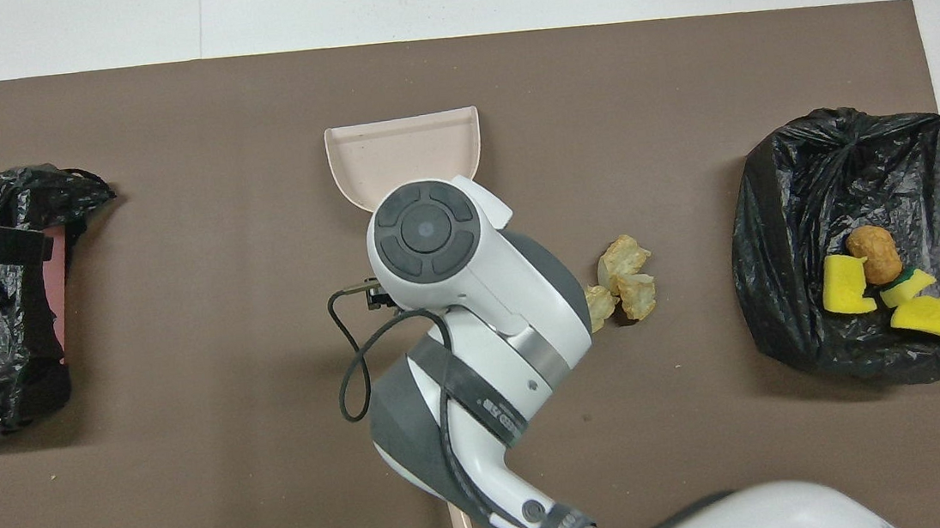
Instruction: Sweep and dump trash in bin
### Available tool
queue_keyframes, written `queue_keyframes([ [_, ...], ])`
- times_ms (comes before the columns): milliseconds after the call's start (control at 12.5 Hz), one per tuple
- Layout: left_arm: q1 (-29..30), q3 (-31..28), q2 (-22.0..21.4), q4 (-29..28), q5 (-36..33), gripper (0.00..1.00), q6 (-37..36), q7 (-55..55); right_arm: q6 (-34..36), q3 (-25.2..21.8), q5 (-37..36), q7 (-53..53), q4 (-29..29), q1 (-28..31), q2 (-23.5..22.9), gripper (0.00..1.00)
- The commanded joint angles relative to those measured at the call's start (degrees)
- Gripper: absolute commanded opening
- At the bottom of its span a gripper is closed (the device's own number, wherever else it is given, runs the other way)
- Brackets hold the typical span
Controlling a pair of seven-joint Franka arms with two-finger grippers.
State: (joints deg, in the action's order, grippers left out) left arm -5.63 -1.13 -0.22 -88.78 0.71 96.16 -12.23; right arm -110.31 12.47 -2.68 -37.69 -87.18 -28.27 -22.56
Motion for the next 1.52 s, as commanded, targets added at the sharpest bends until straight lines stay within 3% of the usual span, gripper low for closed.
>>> queue_keyframes([
  [0,-0.09,0.16,-0.49,0.27,0.35,1.00,-1.15,-0.16,-2.27,0.01,3.55,-0.19,-16.14,-1.60,12.16,1.00],
  [400,-2.81,0.86,0.74,-0.17,0.87,1.00,3.58,0.10,-16.41,0.01,10.84,-1.59,-40.67,-10.02,25.88,1.00],
  [560,-6.56,0.86,2.75,-0.34,0.96,1.00,5.42,2.19,-17.91,0.01,12.17,-2.64,-44.73,-13.81,26.43,1.00],
  [801,-12.64,0.86,6.53,-2.71,0.96,1.00,13.94,12.73,-20.99,0.01,12.26,-3.88,-49.83,-16.46,27.65,1.00],
  [1281,-22.48,0.86,18.47,-2.63,0.96,1.00,28.96,26.98,-24.87,0.01,12.35,-2.91,-49.58,-16.64,24.67,1.00],
  [1361,-23.80,0.86,19.89,-2.80,0.96,1.00,31.52,28.39,-24.78,0.01,12.35,-2.74,-49.58,-16.64,24.67,0.89],
  [1441,-24.34,0.95,21.04,-2.81,0.96,1.00,32.41,28.75,-24.78,0.01,12.35,-2.83,-49.49,-16.64,24.67,0.64],
])
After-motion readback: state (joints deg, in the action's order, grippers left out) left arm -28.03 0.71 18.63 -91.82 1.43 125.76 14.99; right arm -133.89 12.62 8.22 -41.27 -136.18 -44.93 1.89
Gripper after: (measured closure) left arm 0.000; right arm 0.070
